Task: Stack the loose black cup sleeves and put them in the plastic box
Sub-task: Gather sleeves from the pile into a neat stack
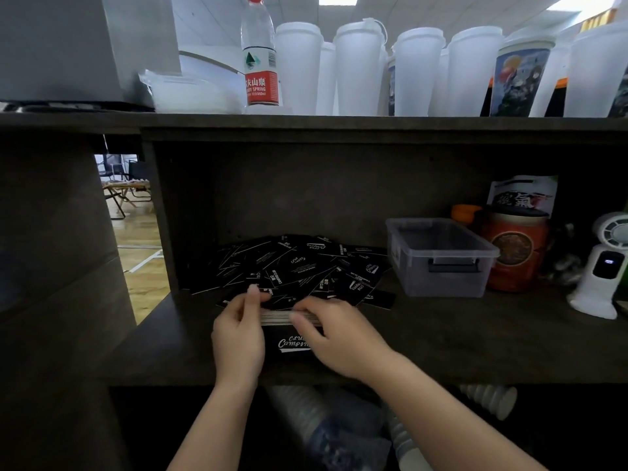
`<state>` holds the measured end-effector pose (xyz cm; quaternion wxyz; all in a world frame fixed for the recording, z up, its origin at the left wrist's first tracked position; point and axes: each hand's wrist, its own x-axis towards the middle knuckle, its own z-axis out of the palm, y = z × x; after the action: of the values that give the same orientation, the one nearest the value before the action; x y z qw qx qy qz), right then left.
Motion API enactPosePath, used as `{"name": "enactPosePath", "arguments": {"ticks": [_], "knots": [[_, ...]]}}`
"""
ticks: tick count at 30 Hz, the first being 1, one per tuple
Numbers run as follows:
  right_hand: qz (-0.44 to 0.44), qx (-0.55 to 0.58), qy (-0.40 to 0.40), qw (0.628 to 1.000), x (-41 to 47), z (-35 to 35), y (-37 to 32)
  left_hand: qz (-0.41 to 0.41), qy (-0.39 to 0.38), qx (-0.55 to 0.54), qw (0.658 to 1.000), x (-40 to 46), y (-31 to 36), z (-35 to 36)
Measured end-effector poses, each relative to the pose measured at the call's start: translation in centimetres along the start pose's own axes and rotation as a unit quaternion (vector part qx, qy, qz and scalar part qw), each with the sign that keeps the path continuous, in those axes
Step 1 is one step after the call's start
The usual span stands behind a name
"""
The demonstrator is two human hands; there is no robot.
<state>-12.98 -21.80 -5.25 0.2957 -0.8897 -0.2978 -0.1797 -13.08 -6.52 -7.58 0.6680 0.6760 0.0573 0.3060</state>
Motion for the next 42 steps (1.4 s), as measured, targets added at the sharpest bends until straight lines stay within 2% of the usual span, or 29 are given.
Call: {"name": "enactPosePath", "arguments": {"ticks": [4,6,8,10,14,16,17,18,20,23,25,29,31,35,36,37,40,42], "knots": [[-0.046,-0.154,0.148,0.976,-0.3,1.2,0.8,-0.013,0.023,0.000,1.000,-0.3,0.0,1.0],[-0.046,-0.178,0.179,0.967,-0.6,0.5,1.9,-0.026,0.007,-0.021,0.999,-0.9,0.3,2.3],[-0.039,-0.197,0.176,0.964,-1.0,-0.8,3.8,-0.026,-0.032,-0.018,0.999,-1.7,0.6,3.5],[-0.036,-0.235,0.179,0.955,-1.7,-1.8,5.4,-0.019,-0.106,0.024,0.994,-2.4,0.7,4.0],[0.008,-0.288,0.225,0.931,-2.2,-1.4,5.4,-0.033,-0.245,0.113,0.962,-0.1,1.7,3.5],[0.020,-0.298,0.250,0.921,-2.2,-0.9,5.0,-0.011,-0.266,0.120,0.956,2.5,2.7,3.3],[0.013,-0.298,0.262,0.918,-2.2,-0.7,5.1,0.034,-0.251,0.157,0.955,4.2,2.9,3.2],[0.003,-0.295,0.272,0.916,-2.1,-0.6,5.3,0.094,-0.227,0.221,0.944,6.0,2.7,3.1],[-0.016,-0.284,0.282,0.916,-1.9,-0.5,5.8,0.187,-0.205,0.353,0.894,9.1,1.3,2.9],[-0.030,-0.273,0.288,0.917,-1.9,-0.3,6.0,0.199,-0.247,0.505,0.803,11.3,-2.3,2.9],[-0.037,-0.272,0.304,0.912,-2.2,-0.3,5.9,0.198,-0.252,0.537,0.780,11.7,-3.8,3.0],[-0.037,-0.281,0.328,0.901,-3.1,-0.5,5.7,0.245,-0.227,0.529,0.780,12.2,-3.8,2.8],[-0.035,-0.276,0.324,0.904,-3.0,-0.4,5.7,0.247,-0.207,0.499,0.804,12.1,-3.3,2.1],[-0.008,-0.220,0.299,0.929,-2.9,-0.5,5.4,0.322,-0.076,0.369,0.868,10.3,0.1,0.6],[0.003,-0.197,0.294,0.935,-3.0,-0.5,5.3,0.330,-0.079,0.339,0.878,9.3,1.2,0.2],[0.017,-0.175,0.285,0.942,-3.0,-0.6,5.2,0.320,-0.113,0.312,0.888,8.2,2.1,-0.2],[0.048,-0.149,0.267,0.951,-3.3,-0.7,4.8,0.224,-0.261,0.243,0.907,3.9,2.8,-0.7],[0.045,-0.168,0.269,0.947,-3.2,-0.7,4.7,0.127,-0.289,0.140,0.938,1.2,2.1,-0.3]]}}
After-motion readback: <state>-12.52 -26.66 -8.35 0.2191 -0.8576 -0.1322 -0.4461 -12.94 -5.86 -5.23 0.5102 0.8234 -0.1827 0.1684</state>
